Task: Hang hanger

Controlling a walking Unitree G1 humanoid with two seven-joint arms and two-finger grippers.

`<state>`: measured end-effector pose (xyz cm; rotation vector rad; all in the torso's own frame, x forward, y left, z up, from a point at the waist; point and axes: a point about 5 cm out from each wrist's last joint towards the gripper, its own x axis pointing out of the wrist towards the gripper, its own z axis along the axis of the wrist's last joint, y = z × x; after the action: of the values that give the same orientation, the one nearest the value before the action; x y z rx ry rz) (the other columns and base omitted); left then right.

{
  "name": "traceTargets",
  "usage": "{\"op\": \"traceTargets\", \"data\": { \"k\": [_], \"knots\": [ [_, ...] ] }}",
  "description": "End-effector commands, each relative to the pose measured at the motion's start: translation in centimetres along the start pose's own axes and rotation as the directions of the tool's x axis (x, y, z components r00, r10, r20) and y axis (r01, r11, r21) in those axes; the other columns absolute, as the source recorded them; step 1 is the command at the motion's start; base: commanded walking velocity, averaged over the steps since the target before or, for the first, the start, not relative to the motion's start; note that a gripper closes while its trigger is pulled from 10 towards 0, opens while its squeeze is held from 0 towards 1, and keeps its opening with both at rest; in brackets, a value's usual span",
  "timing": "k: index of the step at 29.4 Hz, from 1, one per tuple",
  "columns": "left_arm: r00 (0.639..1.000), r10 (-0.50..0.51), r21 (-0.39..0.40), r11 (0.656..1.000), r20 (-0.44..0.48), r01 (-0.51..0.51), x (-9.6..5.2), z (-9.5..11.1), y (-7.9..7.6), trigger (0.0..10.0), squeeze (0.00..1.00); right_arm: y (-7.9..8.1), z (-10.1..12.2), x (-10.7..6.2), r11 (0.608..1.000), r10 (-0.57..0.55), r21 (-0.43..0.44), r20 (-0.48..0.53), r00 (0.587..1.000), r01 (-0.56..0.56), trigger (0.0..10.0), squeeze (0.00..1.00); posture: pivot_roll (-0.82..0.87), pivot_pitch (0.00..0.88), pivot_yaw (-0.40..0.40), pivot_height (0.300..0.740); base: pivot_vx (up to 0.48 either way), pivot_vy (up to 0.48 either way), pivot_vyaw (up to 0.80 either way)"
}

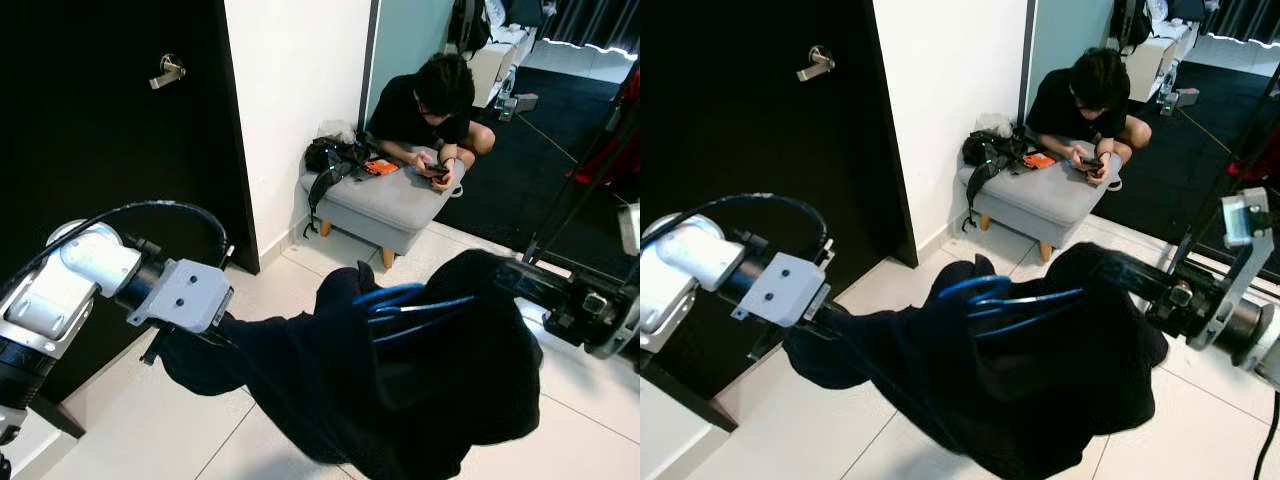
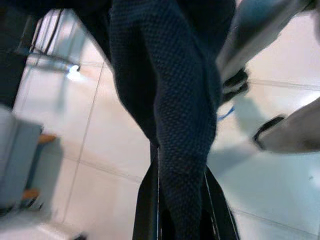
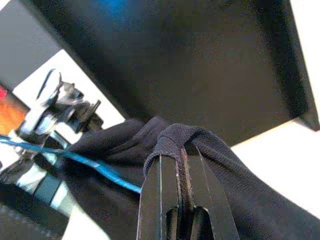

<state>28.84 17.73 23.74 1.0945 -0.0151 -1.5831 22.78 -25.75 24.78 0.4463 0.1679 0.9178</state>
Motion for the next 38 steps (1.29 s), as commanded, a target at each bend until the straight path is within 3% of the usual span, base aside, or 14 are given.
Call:
{"op": "traceTargets", "data": {
  "k": [1, 7, 11, 13, 15, 16, 17, 18, 19, 21, 23, 32, 38],
  "knots": [
    [0.997, 0.057, 0.018, 0.998, -0.053, -0.056, -0.8, -0.5, 0.8, 10.0, 0.0, 0.5, 0.1, 0.1, 0.999, 0.038, -0.017, -0.038, 0.999, -0.039, 0.0, 0.0, 0.03, 0.044, 0.018, 0.74, 0.0, 0.0, 0.0],
    [0.942, 0.192, 0.054, 0.981, -0.274, -0.184, -5.3, -2.7, 2.0, 10.0, 0.0, 0.1, 0.6, -0.7, 0.999, 0.002, -0.04, -0.052, 0.999, -0.005, 0.0, 0.0, 0.03, 0.045, 0.018, 0.74, 0.0, 0.0, 0.0],
    [0.932, 0.192, 0.08, 0.981, -0.309, -0.176, -5.8, -3.0, 2.0, 10.0, 0.0, -0.2, 1.0, -1.0, 0.998, -0.021, -0.055, -0.047, 0.999, 0.018, 0.0, 0.0, 0.04, 0.041, 0.013, 0.74, 0.0, 0.0, 0.0],
    [0.937, 0.186, 0.085, 0.982, -0.297, -0.168, -5.5, -2.8, 1.9, 10.0, 0.0, -0.3, 1.0, -1.1, 0.998, -0.019, -0.055, -0.047, 0.999, 0.016, 0.0, 0.0, 0.04, 0.041, 0.013, 0.74, 0.0, 0.0, 0.0],
    [0.975, 0.133, 0.122, 0.986, -0.18, -0.112, -3.2, -1.6, 1.6, 10.0, 0.0, -0.3, 0.8, -0.4, 0.999, 0.021, -0.043, -0.063, 0.998, -0.024, 0.0, 0.0, 0.05, 0.035, 0.008, 0.74, 0.0, 0.0, 0.0],
    [0.975, 0.133, 0.122, 0.986, -0.18, -0.112, -3.2, -1.6, 1.6, 10.0, 0.0, -0.3, 0.8, -0.4, 0.999, 0.021, -0.043, -0.063, 0.998, -0.024, 0.0, 0.0, 0.05, 0.035, 0.008, 0.74, 0.0, 0.0, 0.0],
    [0.986, 0.108, 0.135, 0.987, -0.128, -0.091, -2.2, -1.0, 1.4, 10.0, 0.0, -0.3, 0.7, -0.1, 0.998, 0.036, -0.039, -0.073, 0.997, -0.039, 0.0, 0.0, 0.05, 0.034, 0.009, 0.74, 0.0, 0.0, 0.0],
    [0.986, 0.108, 0.135, 0.987, -0.128, -0.091, -2.2, -1.0, 1.4, 10.0, 0.0, -0.3, 0.7, -0.1, 0.998, 0.036, -0.039, -0.073, 0.997, -0.039, 0.0, 0.0, 0.05, 0.034, 0.009, 0.74, 0.0, 0.0, 0.0],
    [0.992, 0.097, 0.145, 0.986, -0.078, -0.085, -1.2, -0.4, 1.4, 10.0, 0.0, -0.2, 0.5, 0.3, 0.998, 0.051, -0.032, -0.073, 0.996, -0.054, 0.0, 0.0, 0.05, 0.033, 0.009, 0.74, 0.0, 0.0, 0.0],
    [0.992, 0.097, 0.145, 0.986, -0.078, -0.085, -1.2, -0.4, 1.4, 10.0, 0.0, -0.2, 0.5, 0.3, 0.998, 0.051, -0.032, -0.073, 0.996, -0.054, 0.0, 0.0, 0.05, 0.033, 0.009, 0.74, 0.0, 0.0, 0.0],
    [0.997, 0.073, 0.158, 0.985, 0.001, -0.072, 0.5, 0.5, 1.4, 10.0, 0.0, -0.2, 0.1, 1.1, 0.996, 0.079, -0.023, -0.067, 0.995, -0.08, 0.0, 0.0, 0.04, 0.032, 0.011, 0.74, 0.0, 0.0, 0.0],
    [0.993, 0.093, 0.192, 0.976, 0.067, -0.104, 2.4, 1.3, 2.3, 10.0, 0.0, 0.1, -0.6, 3.1, 0.991, 0.136, -0.006, -0.04, 0.99, -0.137, 0.0, 0.0, 0.04, 0.031, 0.012, 0.74, 0.0, 0.0, 0.0],
    [0.987, 0.112, 0.182, 0.974, 0.115, -0.131, 2.5, 1.9, 2.5, 10.0, 0.0, 0.2, -1.0, 3.8, 0.987, 0.16, 0.011, -0.042, 0.986, -0.16, 0.0, 0.0, 0.05, 0.031, 0.01, 0.74, 0.0, 0.0, 0.0]
  ]
}}
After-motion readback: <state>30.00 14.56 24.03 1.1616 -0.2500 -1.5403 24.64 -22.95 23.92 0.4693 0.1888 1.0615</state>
